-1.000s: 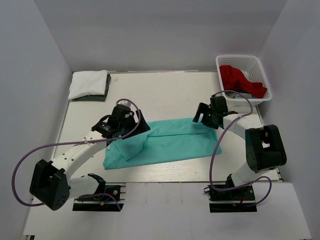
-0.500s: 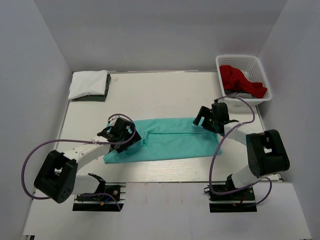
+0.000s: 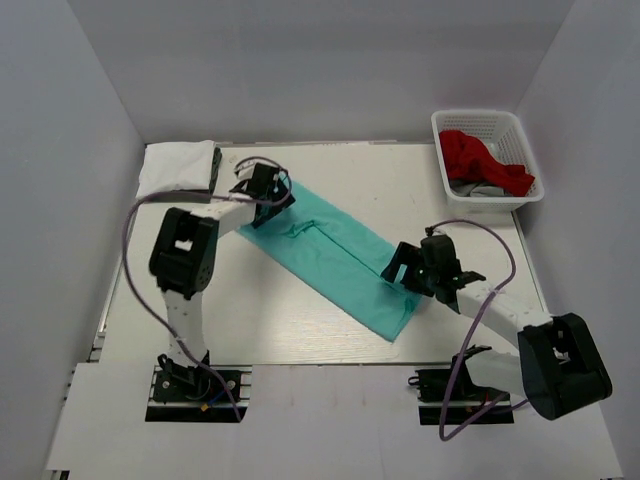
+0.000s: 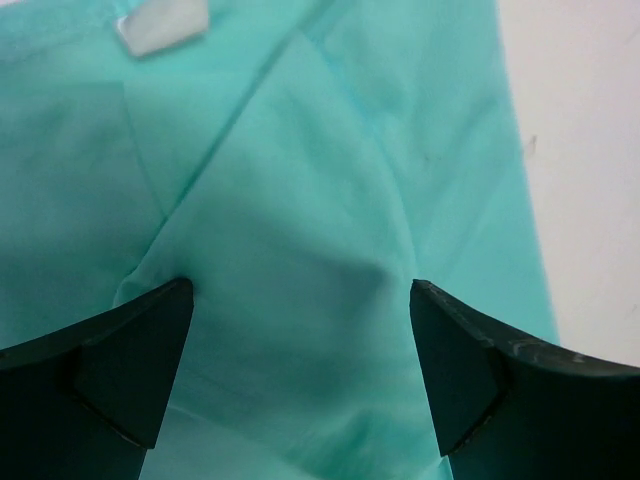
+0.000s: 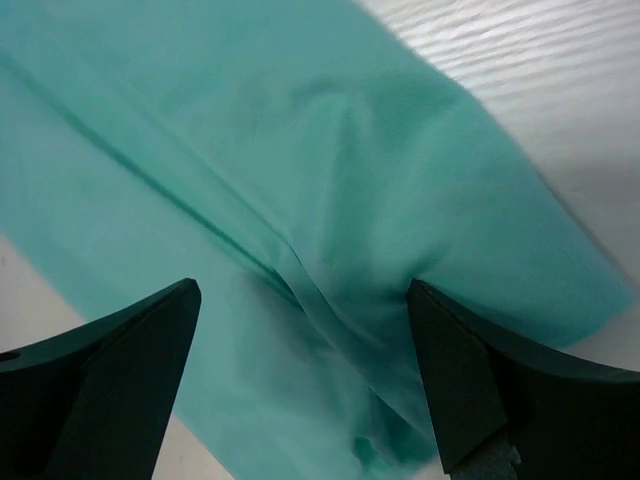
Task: Fold and stack the t-shirts
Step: Rotate the tshirt 90 degrees
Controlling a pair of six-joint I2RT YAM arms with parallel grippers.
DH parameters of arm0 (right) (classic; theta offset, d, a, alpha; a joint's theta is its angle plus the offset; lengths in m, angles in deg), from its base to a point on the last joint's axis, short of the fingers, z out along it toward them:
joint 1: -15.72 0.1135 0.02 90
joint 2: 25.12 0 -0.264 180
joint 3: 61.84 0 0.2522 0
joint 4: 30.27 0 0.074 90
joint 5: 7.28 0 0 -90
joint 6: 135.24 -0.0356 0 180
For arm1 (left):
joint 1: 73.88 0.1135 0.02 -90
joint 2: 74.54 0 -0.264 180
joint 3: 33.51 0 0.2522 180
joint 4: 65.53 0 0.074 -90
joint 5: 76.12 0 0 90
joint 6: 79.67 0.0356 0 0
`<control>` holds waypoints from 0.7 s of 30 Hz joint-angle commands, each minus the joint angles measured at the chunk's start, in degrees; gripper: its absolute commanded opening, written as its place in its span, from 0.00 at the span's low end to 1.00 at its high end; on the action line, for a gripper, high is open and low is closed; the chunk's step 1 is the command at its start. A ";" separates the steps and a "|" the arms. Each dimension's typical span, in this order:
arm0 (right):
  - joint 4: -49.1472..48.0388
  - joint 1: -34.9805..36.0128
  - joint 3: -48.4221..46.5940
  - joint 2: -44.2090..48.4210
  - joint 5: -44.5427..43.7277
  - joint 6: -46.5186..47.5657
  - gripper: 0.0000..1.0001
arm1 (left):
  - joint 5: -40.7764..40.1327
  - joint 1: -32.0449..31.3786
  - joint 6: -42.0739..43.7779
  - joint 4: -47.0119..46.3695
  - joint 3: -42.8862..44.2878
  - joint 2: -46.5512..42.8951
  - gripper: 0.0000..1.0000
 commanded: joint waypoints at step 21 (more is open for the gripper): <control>8.45 27.83 -5.02 -10.97 25.40 19.26 0.90 | 24.10 0.12 3.65 -6.53 67.16 50.29 1.00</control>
